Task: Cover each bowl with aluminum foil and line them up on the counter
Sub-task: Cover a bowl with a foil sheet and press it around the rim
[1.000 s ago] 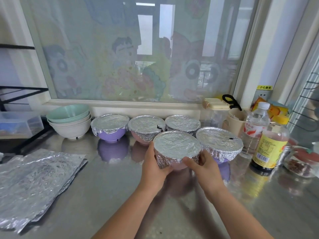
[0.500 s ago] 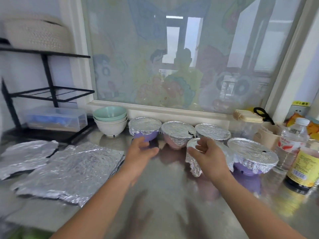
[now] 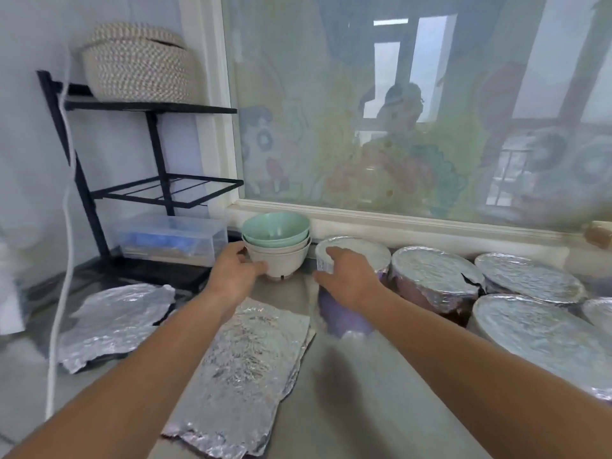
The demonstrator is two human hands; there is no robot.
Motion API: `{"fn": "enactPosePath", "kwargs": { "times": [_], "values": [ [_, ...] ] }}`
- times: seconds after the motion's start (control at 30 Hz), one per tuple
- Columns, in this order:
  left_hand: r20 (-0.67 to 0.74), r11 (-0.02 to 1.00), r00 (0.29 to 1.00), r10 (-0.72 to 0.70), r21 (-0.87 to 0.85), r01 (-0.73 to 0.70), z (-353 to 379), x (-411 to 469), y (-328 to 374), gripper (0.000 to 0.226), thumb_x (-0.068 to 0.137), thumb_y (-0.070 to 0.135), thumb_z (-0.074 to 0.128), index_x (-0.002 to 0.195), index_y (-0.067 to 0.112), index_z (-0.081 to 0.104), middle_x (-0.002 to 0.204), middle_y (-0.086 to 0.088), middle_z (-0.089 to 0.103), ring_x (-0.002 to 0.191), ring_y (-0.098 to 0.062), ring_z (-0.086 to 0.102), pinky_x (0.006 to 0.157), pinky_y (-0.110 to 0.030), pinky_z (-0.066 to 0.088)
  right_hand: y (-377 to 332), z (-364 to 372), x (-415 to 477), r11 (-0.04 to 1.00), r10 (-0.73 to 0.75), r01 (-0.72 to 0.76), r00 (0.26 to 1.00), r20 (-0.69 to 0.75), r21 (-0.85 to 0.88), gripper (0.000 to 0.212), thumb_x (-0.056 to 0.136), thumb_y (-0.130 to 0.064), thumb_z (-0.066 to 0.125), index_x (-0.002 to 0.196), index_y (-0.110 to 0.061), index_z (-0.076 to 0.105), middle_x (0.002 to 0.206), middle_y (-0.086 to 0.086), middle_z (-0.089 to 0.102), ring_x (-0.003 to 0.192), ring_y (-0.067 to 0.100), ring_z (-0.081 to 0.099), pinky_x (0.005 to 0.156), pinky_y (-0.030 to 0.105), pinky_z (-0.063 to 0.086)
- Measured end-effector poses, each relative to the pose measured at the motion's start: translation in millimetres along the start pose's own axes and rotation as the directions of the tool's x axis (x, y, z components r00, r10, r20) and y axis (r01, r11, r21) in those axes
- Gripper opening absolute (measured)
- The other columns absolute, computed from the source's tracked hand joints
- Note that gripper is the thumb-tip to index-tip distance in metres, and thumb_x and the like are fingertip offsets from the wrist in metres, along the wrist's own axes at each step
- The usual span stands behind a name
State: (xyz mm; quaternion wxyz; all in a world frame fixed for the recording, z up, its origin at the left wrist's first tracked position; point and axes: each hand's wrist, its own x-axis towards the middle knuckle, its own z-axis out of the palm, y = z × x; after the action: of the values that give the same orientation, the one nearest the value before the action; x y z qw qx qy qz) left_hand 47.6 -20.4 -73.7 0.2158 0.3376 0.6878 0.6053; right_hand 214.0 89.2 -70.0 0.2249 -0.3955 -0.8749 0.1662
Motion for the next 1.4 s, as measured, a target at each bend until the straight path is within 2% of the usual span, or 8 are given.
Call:
{"fn": "enactPosePath", "kwargs": {
  "times": [0.07,0.23,0.6,0.8,0.93,1.07,1.2,1.4],
  "values": [
    [-0.015,0.999,0.999,-0.039,0.033,0.04,-5.4,29.7,-5.0,0.056,0.075,0.018,0.075,0.126,0.01,0.054,0.116,-0.007,0.061,0.108,-0.026,0.057,0.09,-0.04,0.049,-5.0,8.3,29.0,1.0,-0.011,0.011,1.0,0.001,0.001,0.051,0.091,-0.034,0.063,0.132,-0.006,0.05,0.133,0.016,0.055,0.125,0.033,0.049,0.097,0.035,0.04],
    [-0.093,0.997,0.996,0.002,0.078,0.005,-7.4,81.3,-9.7,0.026,0.081,-0.013,0.057,0.072,0.011,0.052,0.069,-0.004,0.056,0.067,-0.02,0.053,0.045,-0.015,0.042,-2.5,20.2,96.9,1.0,0.012,-0.013,0.995,0.097,0.009,0.079,0.082,-0.042,0.073,0.142,-0.006,0.036,0.14,0.012,0.048,0.13,0.03,0.045,0.104,0.037,0.038],
    [0.113,0.998,0.994,0.014,0.066,-0.022,-18.1,156.1,-42.5,0.1,0.067,0.005,0.075,0.152,0.012,0.022,0.147,0.002,0.044,0.133,-0.019,0.041,0.112,-0.04,0.032,15.6,48.8,175.9,0.917,-0.012,-0.09,0.967,0.254,0.388,0.121,0.032,-0.04,0.097,0.132,-0.014,0.035,0.129,-0.002,0.053,0.12,0.018,0.052,0.1,0.043,0.048],
    [0.106,0.997,0.993,0.052,-0.058,-0.046,-16.3,151.3,-36.1,0.095,0.076,-0.006,0.07,0.153,0.009,0.016,0.148,0.001,0.045,0.13,-0.015,0.043,0.1,-0.028,0.033,8.7,34.1,160.7,0.852,-0.059,-0.059,0.977,0.207,0.521,0.108,0.067,-0.018,0.09,0.149,-0.009,0.022,0.12,-0.011,0.042,0.112,0.008,0.041,0.088,0.019,0.038],
    [0.11,0.985,0.988,0.107,-0.145,-0.091,-18.0,133.3,-8.2,0.09,0.081,-0.009,0.064,0.154,0.009,0.014,0.147,0.002,0.046,0.124,-0.011,0.044,0.094,-0.025,0.032,-0.4,6.3,145.1,0.813,-0.098,0.025,0.991,0.093,0.582,0.073,0.069,-0.002,0.086,0.124,-0.018,0.041,0.106,-0.009,0.053,0.098,0.004,0.054,0.079,0.013,0.041],
    [0.123,0.965,0.974,0.191,-0.203,-0.164,-18.3,98.5,25.0,0.077,0.084,-0.01,0.061,0.148,0.011,0.025,0.139,0.01,0.05,0.124,-0.009,0.044,0.097,-0.026,0.034,-6.5,-18.6,124.2,0.772,-0.127,0.056,0.99,0.067,0.633,0.076,0.063,-0.005,0.09,0.119,-0.02,0.041,0.111,-0.011,0.058,0.109,0.009,0.057,0.087,0.021,0.045],
    [0.155,0.944,0.955,0.252,-0.258,-0.207,-9.1,40.8,53.9,0.046,0.084,-0.014,0.058,0.1,0.028,0.048,0.094,0.032,0.065,0.101,0.006,0.056,0.079,-0.018,0.042,-2.3,-52.4,73.5,0.748,-0.105,0.052,0.994,0.041,0.661,0.093,0.067,-0.01,0.089,0.139,-0.02,0.03,0.099,-0.024,0.047,0.095,-0.003,0.05,0.069,0.008,0.042],
    [0.195,0.924,0.943,0.271,-0.326,-0.198,7.6,-41.0,80.0,0.056,0.082,-0.012,0.062,0.116,0.029,0.047,0.11,0.026,0.062,0.112,0.003,0.054,0.093,-0.023,0.042,19.0,-98.9,-14.6,0.753,-0.057,0.044,0.998,-0.002,0.657,0.107,0.064,-0.017,0.091,0.148,-0.012,0.025,0.109,-0.022,0.056,0.104,-0.004,0.053,0.089,0.017,0.042]
  ]
}}
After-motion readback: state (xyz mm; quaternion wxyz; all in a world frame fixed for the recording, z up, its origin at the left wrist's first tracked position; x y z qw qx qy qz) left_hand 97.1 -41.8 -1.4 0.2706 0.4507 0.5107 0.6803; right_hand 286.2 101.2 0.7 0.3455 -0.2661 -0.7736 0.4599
